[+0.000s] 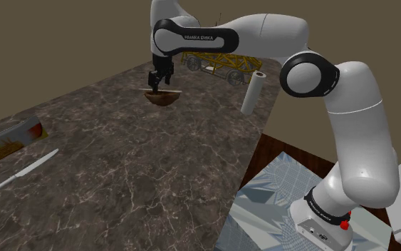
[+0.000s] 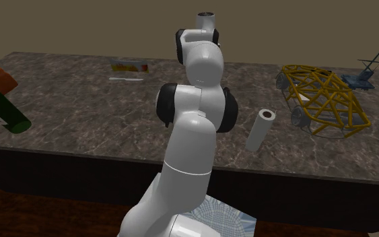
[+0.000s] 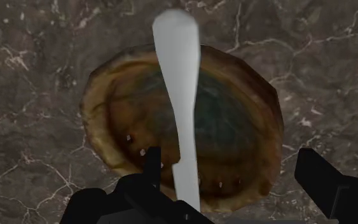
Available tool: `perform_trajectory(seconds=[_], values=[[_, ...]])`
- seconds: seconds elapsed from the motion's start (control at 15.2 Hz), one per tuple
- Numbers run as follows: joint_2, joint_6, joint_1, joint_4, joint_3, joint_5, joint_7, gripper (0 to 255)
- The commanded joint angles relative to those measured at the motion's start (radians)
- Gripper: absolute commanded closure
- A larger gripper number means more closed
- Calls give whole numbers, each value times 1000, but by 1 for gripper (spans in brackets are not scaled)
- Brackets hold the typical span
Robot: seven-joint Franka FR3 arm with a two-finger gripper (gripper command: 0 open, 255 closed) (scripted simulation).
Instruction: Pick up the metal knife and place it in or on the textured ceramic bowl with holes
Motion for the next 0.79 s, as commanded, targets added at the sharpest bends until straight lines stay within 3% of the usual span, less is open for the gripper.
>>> perform_trajectory(seconds=[0.0,0.2,0.73], values=[[-3,-31,3,28,1,1,-3,0],[2,-128,18,133,1,3,-11,0],[2,-128,18,133,1,3,-11,0]])
